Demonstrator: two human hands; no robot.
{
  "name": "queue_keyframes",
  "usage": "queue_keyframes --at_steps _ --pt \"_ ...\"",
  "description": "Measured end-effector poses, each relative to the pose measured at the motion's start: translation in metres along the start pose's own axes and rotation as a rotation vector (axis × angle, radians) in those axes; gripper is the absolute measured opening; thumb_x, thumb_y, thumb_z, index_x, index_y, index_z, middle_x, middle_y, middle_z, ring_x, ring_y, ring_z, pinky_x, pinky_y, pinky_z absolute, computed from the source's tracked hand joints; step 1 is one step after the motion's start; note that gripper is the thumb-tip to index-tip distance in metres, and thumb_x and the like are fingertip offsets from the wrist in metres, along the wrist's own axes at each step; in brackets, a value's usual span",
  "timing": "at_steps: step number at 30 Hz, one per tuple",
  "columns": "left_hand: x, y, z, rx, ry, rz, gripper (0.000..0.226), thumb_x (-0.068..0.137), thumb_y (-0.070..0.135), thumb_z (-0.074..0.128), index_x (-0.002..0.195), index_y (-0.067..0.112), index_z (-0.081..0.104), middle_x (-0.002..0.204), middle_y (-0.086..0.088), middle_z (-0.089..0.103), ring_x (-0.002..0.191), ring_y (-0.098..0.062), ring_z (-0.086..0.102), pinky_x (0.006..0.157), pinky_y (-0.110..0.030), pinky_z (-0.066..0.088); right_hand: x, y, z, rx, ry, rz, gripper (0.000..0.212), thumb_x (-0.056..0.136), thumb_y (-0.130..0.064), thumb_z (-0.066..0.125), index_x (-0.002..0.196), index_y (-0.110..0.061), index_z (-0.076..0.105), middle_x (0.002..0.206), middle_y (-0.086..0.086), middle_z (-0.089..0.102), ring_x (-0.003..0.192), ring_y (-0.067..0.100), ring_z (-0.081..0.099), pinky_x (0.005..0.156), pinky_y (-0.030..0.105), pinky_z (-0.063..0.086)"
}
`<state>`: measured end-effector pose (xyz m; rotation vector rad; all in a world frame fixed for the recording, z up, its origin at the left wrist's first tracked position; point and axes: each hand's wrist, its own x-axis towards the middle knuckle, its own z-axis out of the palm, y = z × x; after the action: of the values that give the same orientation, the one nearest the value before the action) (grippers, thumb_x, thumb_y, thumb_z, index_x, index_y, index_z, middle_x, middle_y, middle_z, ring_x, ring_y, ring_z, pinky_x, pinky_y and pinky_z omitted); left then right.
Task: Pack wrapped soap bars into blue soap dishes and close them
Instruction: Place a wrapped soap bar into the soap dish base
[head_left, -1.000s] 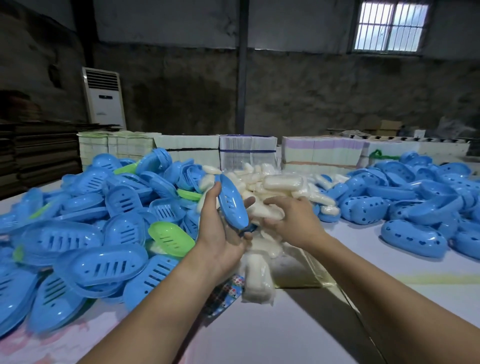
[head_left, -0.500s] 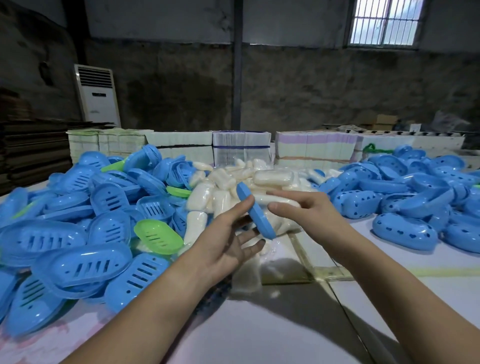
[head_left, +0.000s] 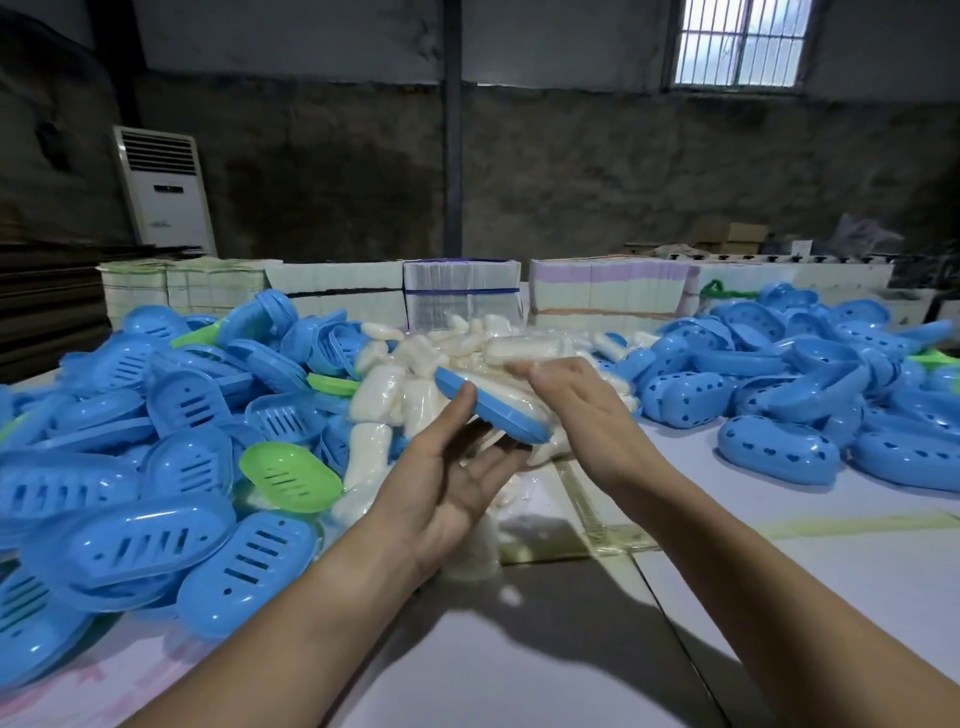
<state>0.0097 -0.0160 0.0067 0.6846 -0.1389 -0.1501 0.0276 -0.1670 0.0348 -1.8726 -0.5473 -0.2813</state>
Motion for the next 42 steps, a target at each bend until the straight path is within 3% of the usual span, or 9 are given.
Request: queue_keyframes --at_steps 6,9,14,17,20,28,35,39,42 --pt "-0.004 -0.001 0.003 0.002 0.042 0.012 0.052 0.07 0.024 0.076 0.116 0.001 0.067 0.119 -0.019 0.072 0.105 -0.039 0.071 0.087 -0.051 0.057 -0.001 0.001 -0.011 -0.033 -0.149 0.028 0.027 0.097 -0.057 0.042 0.111 -0.052 0.064 0.123 -0.018 0.052 0.111 -0.005 0.05 0.09 0.017 0.037" --pt "-0.005 0.001 0.006 -0.01 0.04 0.008 0.052 0.071 0.024 0.076 0.117 0.002 0.066 0.118 -0.019 0.072 0.106 -0.04 0.07 0.084 -0.05 0.059 0.014 0.016 -0.035 -0.088 0.063 0.023 0.029 0.096 -0.047 0.053 0.124 -0.047 0.061 0.121 -0.016 0.058 0.109 -0.002 0.055 0.084 0.019 0.043" --pt "-0.006 0.005 0.007 -0.063 0.068 -0.025 0.045 0.072 0.027 0.076 0.11 0.005 0.068 0.12 -0.02 0.071 0.104 -0.038 0.072 0.078 -0.047 0.062 0.026 0.072 -0.1 -1.099 0.213 0.347 0.042 0.092 -0.032 0.052 0.134 -0.029 0.051 0.132 0.005 0.052 0.124 0.032 0.041 0.099 0.048 0.039" --pt "-0.006 0.005 0.007 -0.062 0.081 -0.03 0.046 0.073 0.028 0.076 0.111 0.004 0.068 0.119 -0.021 0.071 0.102 -0.037 0.073 0.076 -0.046 0.063 0.008 0.109 -0.128 -1.297 0.148 0.61 0.046 0.094 -0.036 0.049 0.139 -0.029 0.042 0.148 0.01 0.036 0.137 0.036 0.025 0.109 0.062 0.023" --pt "-0.006 0.005 0.006 -0.022 0.068 -0.031 0.052 0.076 0.034 0.073 0.117 0.004 0.066 0.119 -0.021 0.071 0.102 -0.035 0.073 0.077 -0.043 0.063 0.003 0.115 -0.13 -1.346 0.13 0.669 0.041 0.096 -0.036 0.046 0.136 -0.027 0.043 0.15 0.014 0.032 0.138 0.037 0.024 0.108 0.068 0.019" --pt "-0.006 0.005 0.006 -0.018 0.051 -0.036 0.068 0.077 0.041 0.073 0.134 0.006 0.059 0.124 -0.02 0.069 0.105 -0.032 0.072 0.076 -0.04 0.063 0.007 0.108 -0.133 -1.292 0.162 0.681 0.044 0.088 -0.031 0.052 0.132 -0.025 0.045 0.133 0.012 0.049 0.132 0.037 0.028 0.105 0.062 0.022" --pt "-0.004 0.004 0.002 -0.024 0.033 -0.05 0.066 0.079 0.043 0.072 0.132 0.005 0.061 0.127 -0.018 0.068 0.108 -0.034 0.071 0.081 -0.042 0.062 0.004 0.096 -0.139 -1.281 0.107 0.696 0.033 0.08 -0.041 0.064 0.104 -0.022 0.051 0.107 0.008 0.052 0.123 0.036 0.035 0.104 0.058 0.027" --pt "-0.005 0.002 0.002 -0.045 0.044 -0.061 0.06 0.077 0.043 0.073 0.122 0.003 0.065 0.123 -0.018 0.07 0.104 -0.035 0.072 0.073 -0.043 0.062 0.003 0.073 -0.122 -1.069 0.306 0.443 0.068 0.071 -0.058 0.065 0.13 -0.028 0.048 0.123 0.006 0.053 0.122 0.033 0.042 0.099 0.053 0.035" --pt "-0.006 0.0 0.001 -0.042 0.035 -0.067 0.055 0.078 0.04 0.073 0.118 0.002 0.067 0.122 -0.019 0.07 0.106 -0.039 0.071 0.073 -0.046 0.062 -0.004 0.045 -0.09 -0.508 0.364 0.237 0.072 0.063 -0.061 0.061 0.13 -0.036 0.05 0.111 -0.007 0.058 0.101 0.017 0.058 0.082 0.038 0.048"
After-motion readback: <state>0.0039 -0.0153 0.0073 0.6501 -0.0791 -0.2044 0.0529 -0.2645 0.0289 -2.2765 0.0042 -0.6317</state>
